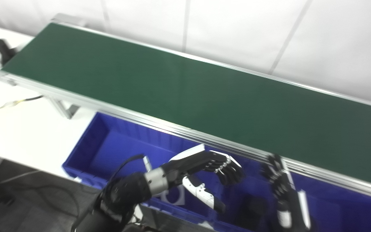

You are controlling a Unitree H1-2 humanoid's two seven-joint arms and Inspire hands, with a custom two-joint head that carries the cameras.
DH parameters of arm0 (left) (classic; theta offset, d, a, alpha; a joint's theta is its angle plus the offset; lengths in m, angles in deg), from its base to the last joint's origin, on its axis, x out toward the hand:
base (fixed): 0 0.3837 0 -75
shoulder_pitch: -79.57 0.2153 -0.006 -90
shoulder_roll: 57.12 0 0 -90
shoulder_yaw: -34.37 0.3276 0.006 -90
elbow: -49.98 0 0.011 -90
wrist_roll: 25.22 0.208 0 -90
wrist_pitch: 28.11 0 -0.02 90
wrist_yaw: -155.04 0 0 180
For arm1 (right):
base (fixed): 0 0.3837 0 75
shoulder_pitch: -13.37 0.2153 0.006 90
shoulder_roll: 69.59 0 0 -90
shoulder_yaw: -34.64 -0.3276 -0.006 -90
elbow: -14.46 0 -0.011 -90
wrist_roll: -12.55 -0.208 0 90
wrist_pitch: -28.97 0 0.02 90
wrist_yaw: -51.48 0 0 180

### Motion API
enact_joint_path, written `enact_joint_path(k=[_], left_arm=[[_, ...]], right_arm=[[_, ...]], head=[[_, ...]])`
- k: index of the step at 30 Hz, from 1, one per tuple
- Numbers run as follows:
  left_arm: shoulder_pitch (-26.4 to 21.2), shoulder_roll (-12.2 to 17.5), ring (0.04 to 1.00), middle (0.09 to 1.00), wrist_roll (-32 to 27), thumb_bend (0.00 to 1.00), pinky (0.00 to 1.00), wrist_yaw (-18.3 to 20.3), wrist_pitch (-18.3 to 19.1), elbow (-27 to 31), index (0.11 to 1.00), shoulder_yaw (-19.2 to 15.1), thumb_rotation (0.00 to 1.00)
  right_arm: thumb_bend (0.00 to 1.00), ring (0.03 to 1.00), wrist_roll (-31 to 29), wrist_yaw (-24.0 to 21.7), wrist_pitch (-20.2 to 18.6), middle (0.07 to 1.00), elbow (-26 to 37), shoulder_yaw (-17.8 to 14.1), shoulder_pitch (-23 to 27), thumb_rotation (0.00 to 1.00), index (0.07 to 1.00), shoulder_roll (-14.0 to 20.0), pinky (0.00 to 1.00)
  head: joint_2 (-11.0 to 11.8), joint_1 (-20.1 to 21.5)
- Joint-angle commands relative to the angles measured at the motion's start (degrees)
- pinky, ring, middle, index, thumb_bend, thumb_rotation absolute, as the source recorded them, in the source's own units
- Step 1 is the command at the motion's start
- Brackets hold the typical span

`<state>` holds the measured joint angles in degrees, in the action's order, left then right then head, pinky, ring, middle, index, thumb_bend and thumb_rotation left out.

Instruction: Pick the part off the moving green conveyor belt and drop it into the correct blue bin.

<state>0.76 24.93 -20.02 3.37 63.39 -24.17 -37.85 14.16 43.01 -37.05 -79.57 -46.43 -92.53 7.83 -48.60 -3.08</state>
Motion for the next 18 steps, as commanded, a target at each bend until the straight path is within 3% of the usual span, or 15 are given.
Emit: enact_joint_path(k=[1, 2, 3, 4, 9, 10, 14, 18], left_arm=[[0.8, -0.7, 0.706, 0.708, 0.9, 0.97, 0.64, -4.5, -7.0, -1.9, 0.685, -1.1, 0.46], [1.3, -1.0, 0.725, 0.725, 1.3, 0.97, 0.65, -5.8, -9.3, -3.3, 0.695, -1.4, 0.48], [1.5, -1.3, 0.746, 0.745, 1.5, 0.97, 0.67, -7.3, -12.2, -5.6, 0.707, -1.7, 0.5], [1.6, -1.4, 0.767, 0.767, 1.5, 0.97, 0.7, -8.6, -15.5, -8.4, 0.723, -2.2, 0.51], [0.4, -2.6, 0.838, 0.84, 1.1, 0.89, 0.79, -13.5, -26.7, -19.7, 0.797, -4.5, 0.49], [-0.1, -2.8, 0.843, 0.845, 1.0, 0.89, 0.79, -14.6, -27.7, -21.9, 0.804, -4.5, 0.49], [-1.7, -2.5, 0.879, 0.868, 1.7, 0.87, 0.85, -18.9, -28.4, -26.8, 0.833, -2.8, 0.52], [-2.3, -1.0, 0.869, 0.872, 3.3, 0.88, 0.82, -23.8, -28.4, -29.0, 0.832, 0.3, 0.64]], right_arm=[[0.97, 0.868, 1.3, 1.0, 2.9, 0.919, 1.1, 0.7, -0.2, 0.94, 0.954, -1.0, 0.83], [0.96, 0.868, 1.9, 1.5, 2.9, 0.917, 0.8, 1.1, -0.2, 0.94, 0.952, -1.5, 0.83], [0.95, 0.867, 2.4, 2.0, 2.9, 0.916, 0.2, 1.4, -0.1, 0.93, 0.951, -1.8, 0.82], [0.96, 0.869, 3.1, 2.6, 2.9, 0.914, -0.5, 1.8, 0.0, 0.93, 0.949, -2.2, 0.82], [0.98, 0.876, 4.6, 5.7, 2.9, 0.917, -3.8, 3.6, 0.8, 0.91, 0.935, -3.5, 0.84], [0.98, 0.876, 4.8, 6.6, 2.9, 0.919, -4.7, 4.0, 1.0, 0.9, 0.934, -3.7, 0.84], [0.99, 0.883, 5.7, 9.8, 2.9, 0.931, -7.0, 5.8, 1.7, 0.9, 0.936, -3.6, 0.85], [1.0, 0.887, 6.7, 12.7, 2.9, 0.928, -8.1, 7.6, 1.7, 0.93, 0.94, -2.3, 0.84]], head=[[0.5, 3.2], [1.3, 7.7], [1.4, 8.4], [2.4, 12.6], [4.7, 18.6], [5.9, 20.6], [8.0, 22.2], [9.5, 20.3]])
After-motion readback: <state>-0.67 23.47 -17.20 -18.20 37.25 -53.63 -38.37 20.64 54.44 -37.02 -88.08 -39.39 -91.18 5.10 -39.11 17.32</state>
